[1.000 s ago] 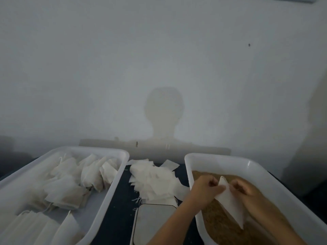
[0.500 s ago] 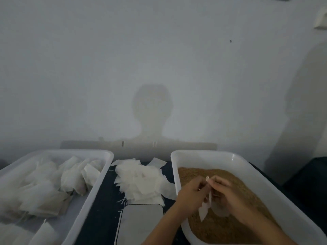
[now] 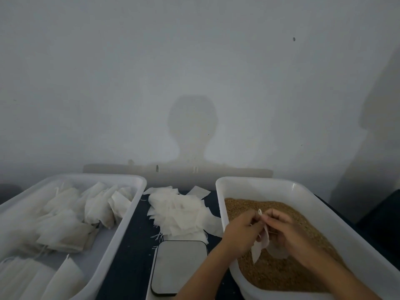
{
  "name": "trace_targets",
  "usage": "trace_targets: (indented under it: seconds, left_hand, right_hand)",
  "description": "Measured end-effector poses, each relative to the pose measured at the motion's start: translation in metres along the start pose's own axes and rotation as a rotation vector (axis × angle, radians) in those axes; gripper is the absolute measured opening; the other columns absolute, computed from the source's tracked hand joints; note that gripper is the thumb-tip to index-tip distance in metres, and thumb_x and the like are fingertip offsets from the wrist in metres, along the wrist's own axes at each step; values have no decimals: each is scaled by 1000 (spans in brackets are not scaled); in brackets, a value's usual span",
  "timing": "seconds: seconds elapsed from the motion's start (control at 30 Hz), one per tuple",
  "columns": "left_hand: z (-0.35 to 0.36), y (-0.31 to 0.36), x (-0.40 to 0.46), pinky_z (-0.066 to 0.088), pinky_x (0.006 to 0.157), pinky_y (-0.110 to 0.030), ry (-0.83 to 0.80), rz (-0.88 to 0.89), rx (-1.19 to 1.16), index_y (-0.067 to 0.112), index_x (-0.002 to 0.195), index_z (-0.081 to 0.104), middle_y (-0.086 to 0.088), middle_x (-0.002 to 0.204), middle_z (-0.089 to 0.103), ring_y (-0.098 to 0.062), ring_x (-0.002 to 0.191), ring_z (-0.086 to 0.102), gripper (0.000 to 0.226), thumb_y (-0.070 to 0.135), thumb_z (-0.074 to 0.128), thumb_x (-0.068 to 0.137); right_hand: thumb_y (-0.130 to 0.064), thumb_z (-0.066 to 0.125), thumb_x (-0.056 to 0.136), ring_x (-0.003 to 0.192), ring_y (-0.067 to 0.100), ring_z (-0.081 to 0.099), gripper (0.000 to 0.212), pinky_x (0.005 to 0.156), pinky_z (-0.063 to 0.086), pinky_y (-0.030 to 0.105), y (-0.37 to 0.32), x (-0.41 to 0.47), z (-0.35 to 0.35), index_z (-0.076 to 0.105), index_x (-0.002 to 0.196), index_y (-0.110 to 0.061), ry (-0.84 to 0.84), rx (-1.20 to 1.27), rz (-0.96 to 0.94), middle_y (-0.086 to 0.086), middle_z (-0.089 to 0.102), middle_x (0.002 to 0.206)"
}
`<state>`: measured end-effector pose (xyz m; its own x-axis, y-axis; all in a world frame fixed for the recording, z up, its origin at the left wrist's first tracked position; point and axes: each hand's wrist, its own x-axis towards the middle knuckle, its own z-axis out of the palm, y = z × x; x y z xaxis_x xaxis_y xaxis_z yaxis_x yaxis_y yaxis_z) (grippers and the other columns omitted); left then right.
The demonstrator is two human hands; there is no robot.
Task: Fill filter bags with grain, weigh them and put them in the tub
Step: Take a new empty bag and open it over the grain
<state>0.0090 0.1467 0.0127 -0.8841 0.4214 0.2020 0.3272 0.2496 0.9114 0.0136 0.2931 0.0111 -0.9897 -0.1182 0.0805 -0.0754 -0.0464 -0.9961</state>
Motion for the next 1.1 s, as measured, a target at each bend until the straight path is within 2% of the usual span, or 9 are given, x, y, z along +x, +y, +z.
trace_targets:
  seconds: [0.2, 0.37, 0.47, 0.57, 0.67, 0.8, 0.9, 1.0, 1.1]
  left_hand:
    - [0, -1, 0, 50, 80, -42, 10, -16, -10, 15, 86, 53, -3, 81, 59, -19, 76, 57, 7, 16, 49, 91]
    - [1, -3, -1, 49, 80, -37, 30, 19, 139, 21, 82, 51, 5, 81, 57, -18, 80, 60, 8, 22, 51, 90]
    - [1, -2, -1, 49, 77, -35, 29, 49, 229, 15, 92, 56, 2, 86, 58, -23, 87, 62, 10, 25, 53, 89]
    - [2, -3, 0, 49, 76, -35, 25, 47, 250, 13, 92, 55, -4, 88, 62, -25, 88, 62, 12, 25, 55, 89]
    - [3, -6, 1, 45, 68, -29, 67, 54, 256, 16, 87, 47, -4, 82, 57, -22, 76, 57, 9, 19, 56, 89]
    - [3, -8, 1, 31, 54, -19, 148, 98, 265, 14, 88, 39, 1, 72, 45, -11, 60, 41, 15, 5, 51, 89]
    - [3, -6, 2, 30, 51, -9, 132, 159, 274, 15, 90, 52, 3, 70, 48, -4, 56, 41, 15, 1, 47, 90]
    - [5, -8, 3, 35, 63, -8, 106, 194, 444, 7, 93, 67, -4, 89, 62, -2, 73, 49, 25, 5, 42, 93]
    - [11, -9, 3, 44, 80, -29, 51, 150, 491, 6, 87, 63, -6, 99, 52, -17, 88, 48, 30, 23, 41, 97]
  right_hand:
    - [-16, 60, 78, 56, 23, 60, 16, 49, 50, 25, 2, 1, -2, 57, 74, -1, -2, -12, 6, 13, 59, 64]
    - [-6, 54, 86, 56, 21, 60, 13, 49, 50, 26, 2, 0, -4, 58, 74, -3, 14, -62, -10, 13, 59, 66]
    - [-17, 64, 79, 57, 20, 63, 15, 48, 49, 23, 2, -3, -2, 56, 80, -5, 44, -163, -28, 12, 65, 70]
    - [-2, 59, 87, 57, 20, 65, 7, 47, 49, 22, 2, -3, -1, 53, 88, -4, 112, -278, -37, 12, 68, 72]
    - [3, 52, 90, 59, 19, 65, 11, 49, 50, 23, 1, -5, -1, 51, 92, -8, 171, -425, -34, 12, 69, 79]
    - [-2, 53, 90, 47, 9, 55, 16, 43, 39, 18, 2, -8, -2, 49, 90, -17, 233, -626, -18, 3, 67, 75]
    - [-5, 55, 90, 51, 18, 53, 15, 47, 40, 25, 1, -6, -2, 49, 91, -18, 278, -640, 24, 8, 64, 73]
    - [-3, 54, 89, 45, 14, 53, 15, 43, 40, 23, 1, -4, -3, 50, 91, -17, 287, -595, 55, 6, 61, 65]
    - [0, 54, 87, 38, 7, 53, 13, 39, 41, 21, 3, -4, -6, 51, 90, -13, 339, -533, 87, 4, 58, 58]
